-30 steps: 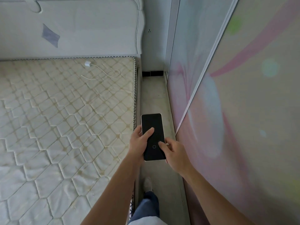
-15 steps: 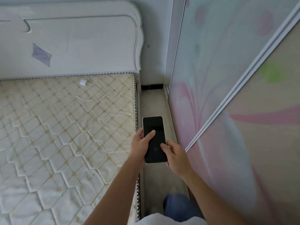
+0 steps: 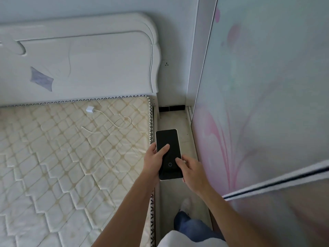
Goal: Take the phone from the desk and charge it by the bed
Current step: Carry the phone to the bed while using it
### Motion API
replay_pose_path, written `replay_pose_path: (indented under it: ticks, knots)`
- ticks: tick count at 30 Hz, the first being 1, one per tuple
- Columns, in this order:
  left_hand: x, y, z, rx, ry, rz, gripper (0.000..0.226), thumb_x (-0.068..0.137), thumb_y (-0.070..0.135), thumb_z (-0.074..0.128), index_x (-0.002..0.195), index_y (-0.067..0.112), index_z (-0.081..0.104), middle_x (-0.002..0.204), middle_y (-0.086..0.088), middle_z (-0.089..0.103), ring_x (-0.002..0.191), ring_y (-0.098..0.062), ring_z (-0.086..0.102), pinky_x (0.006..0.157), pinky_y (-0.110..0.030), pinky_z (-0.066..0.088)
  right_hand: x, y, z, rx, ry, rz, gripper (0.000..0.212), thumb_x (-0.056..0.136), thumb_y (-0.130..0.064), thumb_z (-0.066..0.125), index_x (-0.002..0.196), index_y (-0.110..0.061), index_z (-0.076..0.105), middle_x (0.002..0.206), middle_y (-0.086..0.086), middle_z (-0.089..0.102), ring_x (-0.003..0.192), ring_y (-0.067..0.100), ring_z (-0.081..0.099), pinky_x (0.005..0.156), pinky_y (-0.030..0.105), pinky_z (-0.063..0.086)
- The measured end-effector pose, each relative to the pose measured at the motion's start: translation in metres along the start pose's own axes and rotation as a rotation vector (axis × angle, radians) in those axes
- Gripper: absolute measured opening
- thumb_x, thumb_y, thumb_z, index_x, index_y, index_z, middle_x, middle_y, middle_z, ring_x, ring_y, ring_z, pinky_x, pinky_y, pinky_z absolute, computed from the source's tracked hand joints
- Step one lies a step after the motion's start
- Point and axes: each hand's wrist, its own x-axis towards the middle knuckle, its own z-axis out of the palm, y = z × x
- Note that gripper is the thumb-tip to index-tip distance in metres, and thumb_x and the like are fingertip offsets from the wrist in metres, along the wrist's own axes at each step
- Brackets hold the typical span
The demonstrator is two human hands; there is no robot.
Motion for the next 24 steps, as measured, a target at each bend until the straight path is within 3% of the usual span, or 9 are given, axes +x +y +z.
replay_pose_path:
  ticks: [10,15,21,24]
  knots:
    - [0.110,0.077,0.047,-0.045,0.032,0.013,0.022,0.090,0.016,0.071,0.110,0.008,0.065,0.109,-0.023,0.073,0.095,-0.038,0.072,0.088,-0.060,0.057,0.142,-0.040,-0.033,-0.074,0.021,-0.021,0.018,0.098,-0.028,0.053,0.086,-0.028,0.067,0.069,-0.012,0.072,0.067,0.005,0.068,0.057,0.017,0.048]
    - [0.149,0.094,0.062,-0.044,0.013,0.005,0.018,0.092,0.015,0.069,0.107,0.008,0.066,0.108,-0.026,0.072,0.091,-0.037,0.071,0.089,-0.062,0.056,0.186,-0.041,-0.043,-0.067,-0.010,-0.022,0.016,0.099,-0.031,0.052,0.091,-0.028,0.065,0.079,-0.003,0.074,0.076,0.012,0.072,0.069,0.037,0.060]
    - [0.214,0.117,0.075,-0.022,0.013,-0.006,0.019,0.091,0.015,0.070,0.108,0.008,0.066,0.106,-0.023,0.073,0.089,-0.036,0.072,0.087,-0.060,0.057,0.253,-0.048,-0.049,-0.089,0.001,-0.016,0.018,0.099,-0.031,0.052,0.084,-0.030,0.063,0.071,-0.009,0.072,0.071,0.009,0.069,0.060,0.025,0.051]
    - [0.259,0.137,0.079,-0.026,0.009,0.010,0.019,0.090,0.016,0.071,0.108,0.009,0.066,0.106,-0.023,0.073,0.092,-0.039,0.072,0.087,-0.060,0.057,0.302,-0.055,-0.049,-0.086,-0.016,-0.013,0.018,0.099,-0.033,0.051,0.091,-0.023,0.065,0.079,-0.001,0.073,0.075,0.013,0.071,0.065,0.033,0.058]
